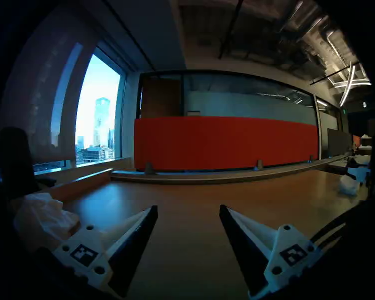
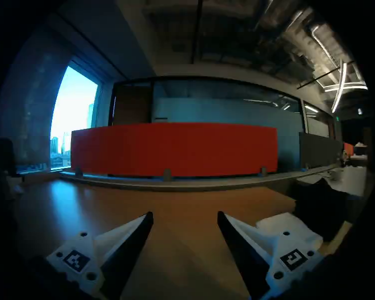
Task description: Fold towel
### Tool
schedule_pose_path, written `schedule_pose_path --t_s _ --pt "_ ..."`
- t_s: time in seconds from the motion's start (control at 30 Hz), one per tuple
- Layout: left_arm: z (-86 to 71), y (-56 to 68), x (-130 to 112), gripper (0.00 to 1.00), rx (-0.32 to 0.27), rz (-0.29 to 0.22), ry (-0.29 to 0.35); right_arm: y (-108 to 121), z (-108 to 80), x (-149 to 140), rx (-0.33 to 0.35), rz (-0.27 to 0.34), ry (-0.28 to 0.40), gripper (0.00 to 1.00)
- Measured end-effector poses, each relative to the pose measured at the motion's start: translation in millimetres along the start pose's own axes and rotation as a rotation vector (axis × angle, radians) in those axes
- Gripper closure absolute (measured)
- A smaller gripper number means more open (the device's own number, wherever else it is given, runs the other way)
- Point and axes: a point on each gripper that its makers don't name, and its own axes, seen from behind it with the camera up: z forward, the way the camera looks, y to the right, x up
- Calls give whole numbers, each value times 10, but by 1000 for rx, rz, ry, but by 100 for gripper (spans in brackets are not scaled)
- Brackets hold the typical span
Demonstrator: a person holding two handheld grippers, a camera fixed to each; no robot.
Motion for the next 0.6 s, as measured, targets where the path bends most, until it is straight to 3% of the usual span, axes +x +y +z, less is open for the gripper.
schedule_pose_path --t_s 0.6 --pt "-8 -13 9 9 0 -2 -1 -6 -3 -1 0 0 0 1"
